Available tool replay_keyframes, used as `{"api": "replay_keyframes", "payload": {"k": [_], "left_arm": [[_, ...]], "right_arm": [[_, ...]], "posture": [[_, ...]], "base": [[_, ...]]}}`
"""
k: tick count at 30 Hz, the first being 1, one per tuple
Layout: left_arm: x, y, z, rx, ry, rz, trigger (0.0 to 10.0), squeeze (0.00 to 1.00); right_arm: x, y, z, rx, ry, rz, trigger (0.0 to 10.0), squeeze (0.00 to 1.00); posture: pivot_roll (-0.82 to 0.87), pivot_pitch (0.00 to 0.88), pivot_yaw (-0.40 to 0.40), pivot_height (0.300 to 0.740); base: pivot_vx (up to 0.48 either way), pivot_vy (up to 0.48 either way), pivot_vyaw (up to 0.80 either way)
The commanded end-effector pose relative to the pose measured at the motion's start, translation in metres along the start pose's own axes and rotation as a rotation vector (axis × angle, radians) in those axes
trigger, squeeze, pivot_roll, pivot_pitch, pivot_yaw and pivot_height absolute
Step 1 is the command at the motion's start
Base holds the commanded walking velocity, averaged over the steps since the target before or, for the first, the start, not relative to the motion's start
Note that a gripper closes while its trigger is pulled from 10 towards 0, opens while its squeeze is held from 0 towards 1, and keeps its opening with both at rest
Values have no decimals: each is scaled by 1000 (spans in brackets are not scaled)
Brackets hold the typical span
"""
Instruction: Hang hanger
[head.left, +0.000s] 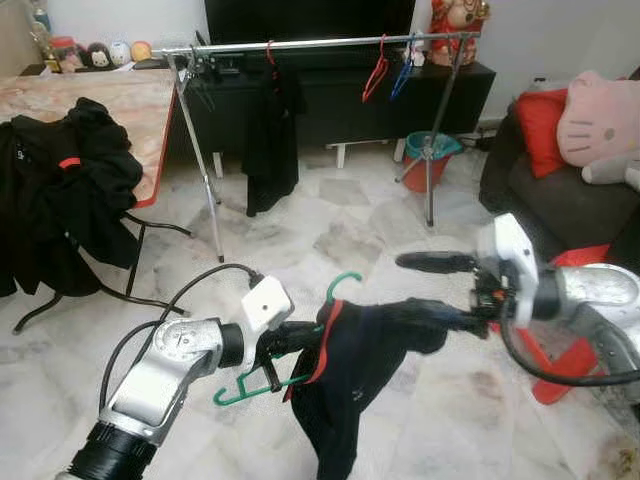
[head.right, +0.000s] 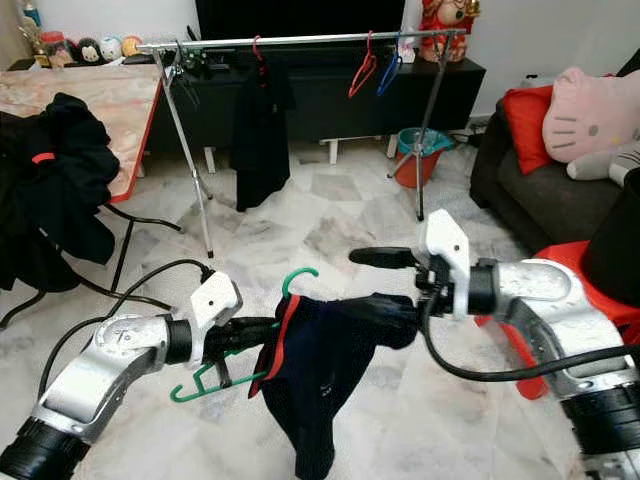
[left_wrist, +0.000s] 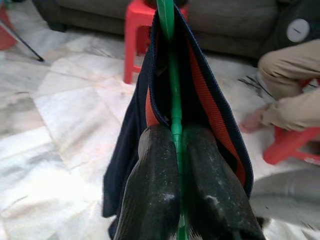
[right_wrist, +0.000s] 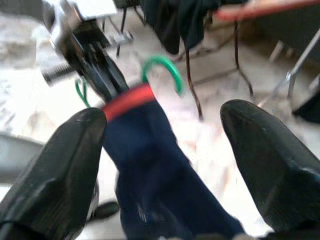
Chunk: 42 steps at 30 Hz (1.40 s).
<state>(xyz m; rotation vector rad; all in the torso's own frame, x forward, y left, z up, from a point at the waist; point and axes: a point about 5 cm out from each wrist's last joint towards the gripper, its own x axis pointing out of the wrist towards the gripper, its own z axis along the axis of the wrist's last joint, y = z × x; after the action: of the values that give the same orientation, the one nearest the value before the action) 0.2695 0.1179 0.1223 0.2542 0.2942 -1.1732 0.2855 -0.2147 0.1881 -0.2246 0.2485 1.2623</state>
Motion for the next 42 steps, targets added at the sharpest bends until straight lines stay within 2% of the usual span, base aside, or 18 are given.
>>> {"api": "replay_keyframes", "payload": {"k": [1,2,6,11,17,18,19,20,21,27,36,42], "left_arm": [[-1,-4,8,16,-18,-43,10000,0],[-5,-5,8,4,-13,-63,10000,0],[-9,-7,7,-3,6,-96,10000,0],[-11,-11,12,-32,-15,-146,10000,0],[-11,-12,16,-47,-30,-163,10000,0],[-10,-14,18,-52,-39,-176,10000,0],[-9,-14,19,-56,-45,-180,10000,0],[-9,-14,20,-58,-49,-181,10000,0],[-8,-14,20,-61,-49,-182,10000,0],[-7,-17,22,-74,-53,-202,10000,0],[-5,-19,27,-70,-61,-232,10000,0],[-4,-19,29,-66,-60,-235,10000,0]], "right_arm": [[-5,-1,-9,11,49,13,10000,1000],[-9,-2,-20,25,106,11,10000,1000],[-8,-1,-38,45,193,33,10000,1000],[0,4,-47,101,155,81,10000,1000],[8,2,-53,80,167,82,10000,1000],[11,0,-53,51,175,64,10000,1000],[14,-1,-53,43,179,50,10000,345],[15,-2,-54,39,181,40,10000,345],[17,-2,-54,38,181,50,10000,0],[26,2,-50,40,147,115,10000,0],[44,4,-51,51,149,195,10000,0],[50,6,-54,63,155,216,10000,0]], "posture": [[108,0,-27,732],[106,0,-26,732],[108,0,-25,732],[116,0,-25,732],[116,0,-25,732],[116,0,-25,732],[113,0,-25,732],[113,0,-25,732],[114,0,-25,732],[121,0,-27,732],[127,0,-29,732],[129,0,-29,732]], "base": [[0,0,0],[0,0,0],[0,0,0],[0,0,0],[0,0,0],[0,0,0],[0,0,0],[0,0,0],[0,0,0],[0,0,0],[0,0,0],[0,0,0]]}}
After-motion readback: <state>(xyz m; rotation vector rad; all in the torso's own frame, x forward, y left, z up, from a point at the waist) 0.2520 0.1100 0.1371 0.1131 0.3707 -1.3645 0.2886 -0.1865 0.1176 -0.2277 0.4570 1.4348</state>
